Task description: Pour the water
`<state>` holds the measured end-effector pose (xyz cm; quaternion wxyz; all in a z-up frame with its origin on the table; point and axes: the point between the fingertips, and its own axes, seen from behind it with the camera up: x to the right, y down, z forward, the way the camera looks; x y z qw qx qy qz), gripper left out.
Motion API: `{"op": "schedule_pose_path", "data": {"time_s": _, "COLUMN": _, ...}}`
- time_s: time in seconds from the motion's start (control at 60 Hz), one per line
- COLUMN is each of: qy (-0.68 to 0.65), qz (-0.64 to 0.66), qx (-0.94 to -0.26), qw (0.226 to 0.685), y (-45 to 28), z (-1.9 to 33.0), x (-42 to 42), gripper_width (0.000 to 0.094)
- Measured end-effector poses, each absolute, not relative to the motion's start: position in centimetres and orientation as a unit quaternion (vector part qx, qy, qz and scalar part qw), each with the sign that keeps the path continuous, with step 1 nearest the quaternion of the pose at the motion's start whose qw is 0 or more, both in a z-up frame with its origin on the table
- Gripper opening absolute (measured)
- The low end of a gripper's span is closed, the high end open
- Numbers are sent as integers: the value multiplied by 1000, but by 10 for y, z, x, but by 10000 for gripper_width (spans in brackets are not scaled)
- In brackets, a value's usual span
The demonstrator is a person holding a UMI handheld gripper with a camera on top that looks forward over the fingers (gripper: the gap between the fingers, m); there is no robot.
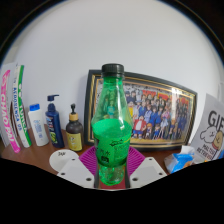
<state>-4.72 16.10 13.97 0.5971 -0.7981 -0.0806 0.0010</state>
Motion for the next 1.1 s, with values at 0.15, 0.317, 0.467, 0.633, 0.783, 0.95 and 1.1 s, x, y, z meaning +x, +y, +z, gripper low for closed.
{"op": "schedule_pose_path", "data": {"time_s": 0.15, "qy": -53, "qz": 16, "qx": -810, "qw": 583, "y": 170, "z": 100, "x": -37, "gripper_width": 344}}
{"op": "schedule_pose_path", "data": {"time_s": 0.317, "qy": -37, "qz": 26, "qx": -810, "qw": 584, "y": 168, "z": 72, "x": -27, "gripper_width": 350}}
{"op": "schedule_pose_path", "data": {"time_s": 0.467, "qy": -37, "qz": 24, "qx": -802, "qw": 595, "y": 168, "z": 72, "x": -27, "gripper_width": 388}}
{"op": "schedule_pose_path", "data": {"time_s": 0.633, "qy": -34, "qz": 19, "qx": -809, "qw": 586, "y": 164, "z": 70, "x": -26, "gripper_width": 544}}
{"op": "schedule_pose_path", "data": {"time_s": 0.783, "qy": -23, "qz": -9, "qx": -840, "qw": 541, "y": 141, "z": 64, "x": -20, "gripper_width": 839}}
{"op": "schedule_pose_path", "data": {"time_s": 0.95, "qy": 4, "qz": -38, "qx": -855, "qw": 518, "y": 89, "z": 97, "x": -21, "gripper_width": 859}}
{"op": "schedule_pose_path", "data": {"time_s": 1.1, "qy": 44, "qz": -50, "qx": -872, "qw": 484, "y": 7, "z": 145, "x": -43, "gripper_width": 854}}
